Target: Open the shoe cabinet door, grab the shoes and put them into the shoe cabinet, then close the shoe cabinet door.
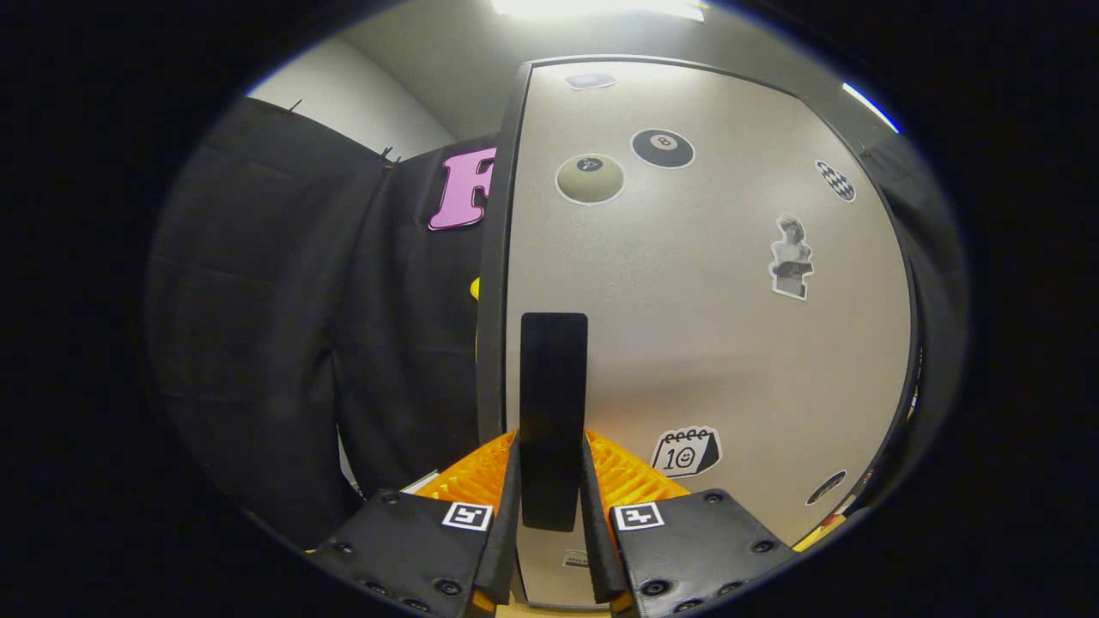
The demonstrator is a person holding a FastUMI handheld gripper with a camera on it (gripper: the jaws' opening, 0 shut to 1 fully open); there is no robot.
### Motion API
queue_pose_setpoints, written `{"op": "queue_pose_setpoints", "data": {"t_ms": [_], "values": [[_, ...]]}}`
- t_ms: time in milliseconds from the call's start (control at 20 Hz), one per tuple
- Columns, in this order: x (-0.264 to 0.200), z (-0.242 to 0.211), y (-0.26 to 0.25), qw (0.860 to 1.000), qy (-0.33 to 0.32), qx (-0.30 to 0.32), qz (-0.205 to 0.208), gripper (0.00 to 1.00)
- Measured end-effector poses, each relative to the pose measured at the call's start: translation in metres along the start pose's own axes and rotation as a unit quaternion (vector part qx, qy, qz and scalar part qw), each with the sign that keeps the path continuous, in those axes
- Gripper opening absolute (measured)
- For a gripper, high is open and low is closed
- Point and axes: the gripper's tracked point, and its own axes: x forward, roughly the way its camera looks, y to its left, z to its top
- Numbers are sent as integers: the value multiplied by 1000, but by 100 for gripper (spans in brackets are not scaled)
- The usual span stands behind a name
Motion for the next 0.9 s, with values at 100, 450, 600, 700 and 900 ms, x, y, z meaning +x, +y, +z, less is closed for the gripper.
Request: {"op": "queue_pose_setpoints", "data": {"t_ms": [100,450,600,700,900], "values": [[0,-1,1,1000,7,4,5,27],[-22,0,5,998,24,11,58,16],[-43,5,9,996,23,17,82,16],[-53,5,8,995,23,16,97,16],[-76,11,5,993,27,20,116,16]]}}
